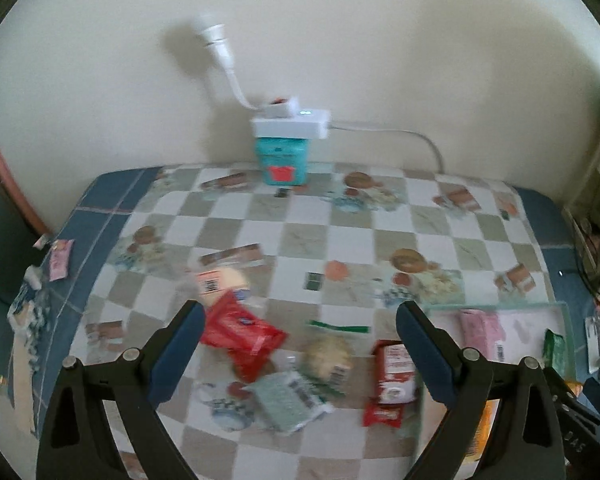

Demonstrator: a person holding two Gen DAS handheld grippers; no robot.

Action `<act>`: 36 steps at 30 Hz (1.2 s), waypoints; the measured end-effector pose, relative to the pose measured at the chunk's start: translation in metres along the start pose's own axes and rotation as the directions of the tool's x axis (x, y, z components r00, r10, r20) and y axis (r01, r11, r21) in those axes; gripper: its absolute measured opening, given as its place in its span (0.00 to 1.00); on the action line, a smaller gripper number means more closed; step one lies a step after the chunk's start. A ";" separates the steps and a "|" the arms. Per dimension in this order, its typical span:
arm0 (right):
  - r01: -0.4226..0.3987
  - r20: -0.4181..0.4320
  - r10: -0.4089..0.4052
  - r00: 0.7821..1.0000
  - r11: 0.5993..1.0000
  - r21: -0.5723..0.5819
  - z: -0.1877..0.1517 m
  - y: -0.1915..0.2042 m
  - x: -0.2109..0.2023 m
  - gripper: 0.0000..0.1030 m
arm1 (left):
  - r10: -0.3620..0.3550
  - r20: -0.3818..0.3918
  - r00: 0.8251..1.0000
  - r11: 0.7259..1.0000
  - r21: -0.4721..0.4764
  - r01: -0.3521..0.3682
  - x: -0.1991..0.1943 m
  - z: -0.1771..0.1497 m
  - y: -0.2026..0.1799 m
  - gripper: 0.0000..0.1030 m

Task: Organize snacks
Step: 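Move both tools back over the snacks left on the table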

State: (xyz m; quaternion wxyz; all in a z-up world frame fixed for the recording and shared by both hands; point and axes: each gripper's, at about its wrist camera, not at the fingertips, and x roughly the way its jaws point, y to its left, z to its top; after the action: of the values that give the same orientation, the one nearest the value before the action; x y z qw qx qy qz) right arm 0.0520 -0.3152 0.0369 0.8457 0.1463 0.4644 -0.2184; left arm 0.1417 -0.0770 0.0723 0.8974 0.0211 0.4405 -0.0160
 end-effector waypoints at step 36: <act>-0.165 -0.122 0.130 0.984 0.924 -0.345 -0.065 0.208 0.031 1.00 | 0.026 -0.210 0.977 0.912 -0.395 -0.109 0.073 -0.045 0.224 0.99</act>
State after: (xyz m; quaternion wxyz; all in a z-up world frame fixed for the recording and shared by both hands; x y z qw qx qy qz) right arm 0.1255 -0.1137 -0.0143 0.8488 0.0366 0.5240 -0.0596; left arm 0.1620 0.1479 -0.0078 0.8335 -0.1478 0.5211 0.1088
